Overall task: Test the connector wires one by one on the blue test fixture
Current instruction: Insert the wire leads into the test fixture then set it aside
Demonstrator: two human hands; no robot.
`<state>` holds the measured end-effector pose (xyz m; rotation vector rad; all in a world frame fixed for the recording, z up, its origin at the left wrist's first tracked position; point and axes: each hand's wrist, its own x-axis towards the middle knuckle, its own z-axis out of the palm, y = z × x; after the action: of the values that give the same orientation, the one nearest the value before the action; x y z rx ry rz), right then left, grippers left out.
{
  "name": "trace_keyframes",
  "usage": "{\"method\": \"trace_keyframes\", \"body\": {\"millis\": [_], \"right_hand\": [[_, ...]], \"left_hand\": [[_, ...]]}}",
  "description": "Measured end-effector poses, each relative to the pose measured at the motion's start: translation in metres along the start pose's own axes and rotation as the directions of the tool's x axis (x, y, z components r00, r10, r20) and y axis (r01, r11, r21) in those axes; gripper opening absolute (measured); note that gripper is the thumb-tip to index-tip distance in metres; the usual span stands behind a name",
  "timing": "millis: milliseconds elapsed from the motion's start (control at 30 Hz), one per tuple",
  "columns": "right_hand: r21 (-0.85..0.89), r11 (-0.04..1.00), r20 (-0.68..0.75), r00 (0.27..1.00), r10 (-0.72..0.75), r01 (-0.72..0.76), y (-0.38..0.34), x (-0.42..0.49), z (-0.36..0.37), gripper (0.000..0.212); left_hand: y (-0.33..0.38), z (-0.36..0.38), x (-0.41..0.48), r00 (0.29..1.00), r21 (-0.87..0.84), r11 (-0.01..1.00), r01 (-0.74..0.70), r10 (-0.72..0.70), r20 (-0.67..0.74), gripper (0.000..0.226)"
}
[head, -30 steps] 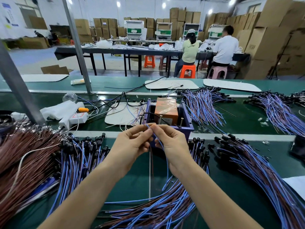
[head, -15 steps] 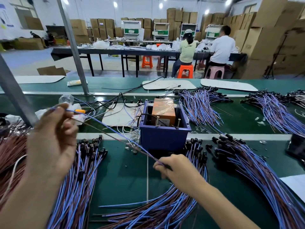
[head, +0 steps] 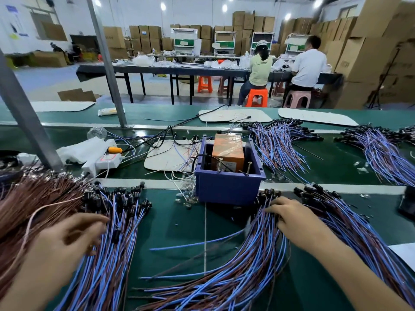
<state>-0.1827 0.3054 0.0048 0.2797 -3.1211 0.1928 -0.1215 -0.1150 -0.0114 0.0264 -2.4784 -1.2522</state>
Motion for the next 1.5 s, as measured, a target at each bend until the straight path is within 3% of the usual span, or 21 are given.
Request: {"method": "trace_keyframes", "body": {"millis": [67, 133, 200, 233, 367, 533, 733, 867, 967, 1033, 1067, 1133, 1200, 1267, 1333, 1433, 1500], "right_hand": [[0.023, 1.000, 0.032, 0.999, 0.000, -0.001, -0.002, 0.000, 0.004, 0.045], [0.066, 0.998, 0.060, 0.998, -0.024, 0.020, -0.009, -0.002, 0.006, 0.041], [0.110, 0.993, 0.087, 0.994, -0.063, 0.053, -0.016, -0.004, 0.008, 0.037], [0.139, 0.989, 0.103, 0.992, -0.073, 0.058, -0.018, -0.006, 0.009, 0.036], [0.204, 0.978, 0.123, 0.990, -0.064, 0.038, -0.020, -0.011, 0.012, 0.034], [0.220, 0.975, 0.165, 0.983, -0.074, 0.036, -0.023, -0.011, 0.021, 0.040], [0.061, 0.994, 0.174, 0.980, -0.100, 0.090, -0.041, -0.006, 0.032, 0.040], [0.055, 0.996, 0.187, 0.979, -0.082, 0.072, -0.046, -0.002, 0.037, 0.044], [0.158, 0.985, 0.167, 0.981, -0.094, 0.068, -0.056, -0.002, 0.032, 0.044], [0.467, 0.884, 0.126, 0.986, -0.105, 0.035, -0.072, -0.003, 0.025, 0.044], [0.674, 0.738, 0.135, 0.986, -0.101, -0.017, -0.085, -0.004, 0.020, 0.045], [0.938, 0.276, 0.253, 0.958, -0.139, -0.207, -0.111, -0.005, 0.012, 0.054], [0.944, -0.079, 0.296, 0.930, -0.218, -0.319, -0.133, -0.004, 0.004, 0.065], [0.916, -0.245, 0.266, 0.938, -0.222, -0.318, -0.146, -0.001, -0.004, 0.070], [0.930, -0.265, 0.221, 0.964, -0.149, -0.255, -0.146, 0.001, -0.009, 0.060], [0.988, -0.073, 0.134, 0.991, -0.021, -0.135, -0.133, 0.000, -0.010, 0.045], [0.993, -0.042, 0.107, 0.994, -0.019, -0.107, -0.124, -0.004, -0.013, 0.046]], "left_hand": [[0.008, 0.026, 0.000, 0.985, 0.247, 0.965, -0.086, 0.046, 0.164, 0.022], [0.009, 0.051, -0.005, 0.924, 0.615, 0.751, -0.241, -0.017, 0.383, 0.044], [0.020, 0.063, -0.007, 0.891, 0.831, 0.471, -0.296, -0.178, 0.418, 0.046], [0.021, 0.067, -0.006, 0.892, 0.852, 0.432, -0.295, -0.196, 0.408, 0.040], [0.022, 0.070, 0.006, 0.903, 0.842, 0.472, -0.262, -0.189, 0.387, 0.028], [0.018, 0.064, 0.017, 0.942, 0.804, 0.581, -0.129, -0.182, 0.283, 0.031], [0.019, 0.059, 0.023, 0.955, 0.752, 0.654, -0.081, -0.164, 0.245, 0.033], [0.025, 0.046, 0.025, 0.997, 0.633, 0.774, 0.007, -0.051, 0.051, 0.018], [0.039, 0.038, 0.028, 0.992, 0.445, 0.894, -0.051, 0.098, -0.084, 0.017], [0.057, 0.035, 0.025, 0.959, 0.323, 0.935, -0.144, 0.212, -0.188, 0.020], [0.067, 0.036, 0.022, 0.940, 0.269, 0.943, -0.194, 0.257, -0.223, 0.021], [0.088, 0.043, 0.009, 0.912, 0.169, 0.929, -0.330, 0.360, -0.198, 0.019], [0.103, 0.059, -0.010, 0.876, 0.093, 0.876, -0.473, 0.479, -0.061, 0.021], [0.109, 0.076, -0.025, 0.819, 0.051, 0.818, -0.573, 0.570, 0.061, 0.017], [0.106, 0.086, -0.032, 0.790, 0.035, 0.797, -0.603, 0.590, 0.166, 0.015], [0.091, 0.089, -0.035, 0.805, 0.042, 0.837, -0.546, 0.510, 0.303, 0.019], [0.083, 0.090, -0.036, 0.853, -0.001, 0.906, -0.424, 0.400, 0.336, 0.026]]}}
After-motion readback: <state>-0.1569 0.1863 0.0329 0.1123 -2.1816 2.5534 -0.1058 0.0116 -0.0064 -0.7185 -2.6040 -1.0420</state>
